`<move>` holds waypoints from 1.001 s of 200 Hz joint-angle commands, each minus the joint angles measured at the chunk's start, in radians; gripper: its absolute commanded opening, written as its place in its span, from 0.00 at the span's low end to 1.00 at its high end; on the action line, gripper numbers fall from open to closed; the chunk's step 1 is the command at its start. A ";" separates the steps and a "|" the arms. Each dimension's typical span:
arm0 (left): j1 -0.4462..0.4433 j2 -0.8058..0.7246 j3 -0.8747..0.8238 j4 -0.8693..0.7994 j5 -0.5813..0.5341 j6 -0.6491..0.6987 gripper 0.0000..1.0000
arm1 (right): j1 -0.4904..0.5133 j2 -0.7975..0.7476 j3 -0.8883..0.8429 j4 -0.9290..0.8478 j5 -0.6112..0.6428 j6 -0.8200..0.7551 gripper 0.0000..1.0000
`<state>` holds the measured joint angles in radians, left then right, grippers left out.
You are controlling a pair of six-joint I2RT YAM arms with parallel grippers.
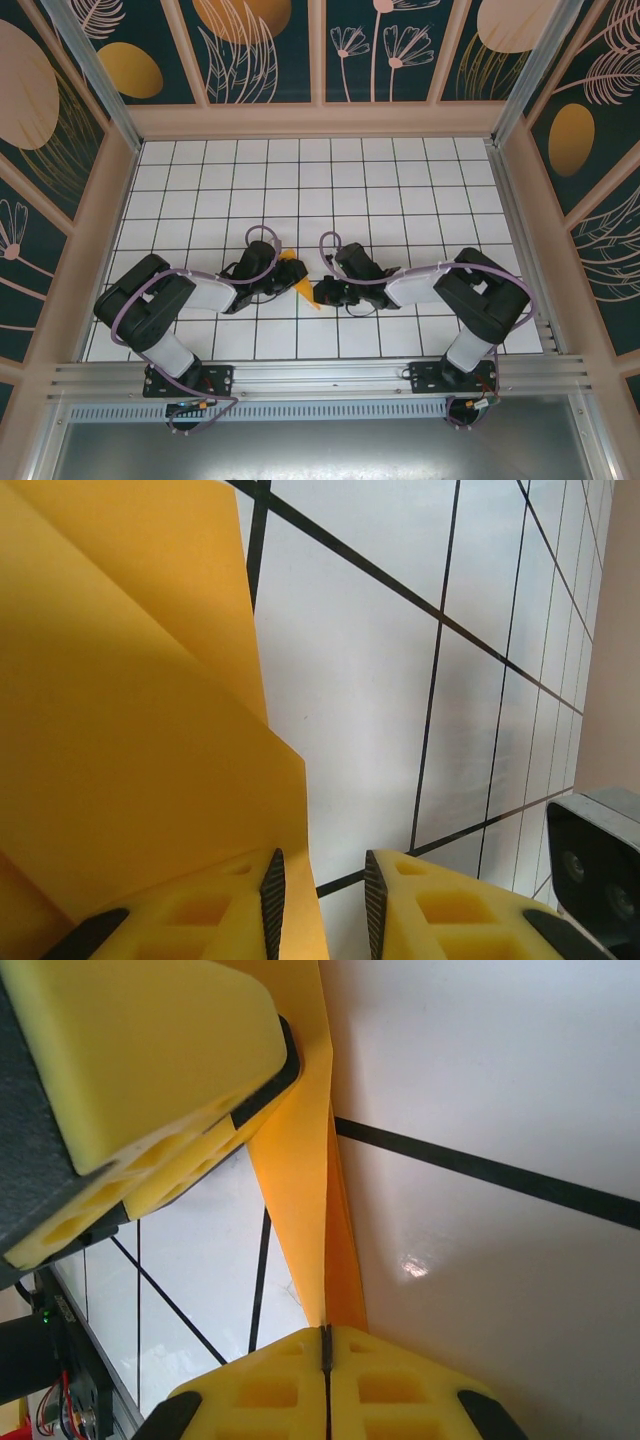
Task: Fold a paper plane with a square sheet of paper (pick it up from the middle)
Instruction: Fold the wing for the fifth time at the center of the table.
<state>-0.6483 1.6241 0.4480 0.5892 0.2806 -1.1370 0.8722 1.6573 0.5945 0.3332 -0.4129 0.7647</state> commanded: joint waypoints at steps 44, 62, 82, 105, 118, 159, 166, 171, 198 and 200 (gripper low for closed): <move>0.010 0.034 0.000 -0.114 -0.066 0.018 0.30 | 0.010 0.080 -0.088 -0.095 -0.025 0.022 0.04; 0.010 0.036 0.000 -0.115 -0.067 0.019 0.30 | 0.017 0.086 -0.080 -0.129 -0.011 0.013 0.05; 0.009 0.034 0.001 -0.117 -0.064 0.020 0.30 | 0.021 0.046 -0.055 -0.154 -0.003 0.003 0.08; 0.009 0.033 0.003 -0.122 -0.066 0.021 0.30 | 0.019 -0.005 -0.026 -0.183 -0.001 -0.005 0.09; 0.010 0.033 0.003 -0.124 -0.067 0.023 0.30 | 0.019 -0.027 -0.019 -0.190 -0.010 -0.006 0.10; 0.010 0.037 0.004 -0.123 -0.066 0.021 0.30 | 0.019 -0.060 -0.039 -0.196 -0.014 -0.002 0.12; 0.010 0.037 0.004 -0.123 -0.066 0.021 0.29 | 0.019 -0.061 -0.044 -0.192 -0.017 0.002 0.12; 0.010 0.036 0.004 -0.121 -0.066 0.022 0.30 | 0.019 -0.059 -0.047 -0.193 -0.014 0.006 0.13; 0.010 0.037 0.003 -0.121 -0.066 0.022 0.30 | 0.019 -0.030 -0.063 -0.180 -0.023 0.014 0.11; 0.010 0.037 0.003 -0.121 -0.065 0.021 0.29 | 0.019 -0.029 -0.064 -0.179 -0.023 0.015 0.11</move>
<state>-0.6533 1.6264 0.4580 0.5709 0.2871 -1.1370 0.8787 1.6146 0.5701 0.2394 -0.4133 0.7681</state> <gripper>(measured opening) 0.295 0.124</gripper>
